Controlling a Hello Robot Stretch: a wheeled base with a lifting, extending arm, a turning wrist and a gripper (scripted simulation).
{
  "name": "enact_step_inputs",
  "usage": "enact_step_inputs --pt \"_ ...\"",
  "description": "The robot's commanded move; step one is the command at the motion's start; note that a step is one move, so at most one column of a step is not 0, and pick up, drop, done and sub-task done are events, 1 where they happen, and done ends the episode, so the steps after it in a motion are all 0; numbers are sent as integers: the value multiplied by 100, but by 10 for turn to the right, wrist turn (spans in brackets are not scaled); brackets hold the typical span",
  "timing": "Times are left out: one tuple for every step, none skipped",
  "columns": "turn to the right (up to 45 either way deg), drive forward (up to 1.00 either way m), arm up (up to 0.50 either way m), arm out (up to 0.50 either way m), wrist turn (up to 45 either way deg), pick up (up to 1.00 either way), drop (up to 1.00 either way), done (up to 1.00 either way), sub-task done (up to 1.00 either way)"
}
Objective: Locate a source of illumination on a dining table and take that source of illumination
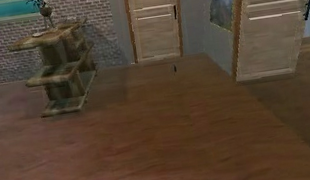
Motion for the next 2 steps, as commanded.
enact_step_inputs --pt "-450 0 0 0 0 0 0 0 0" --pt "-420 0 0 0 0 0 0 0 0"
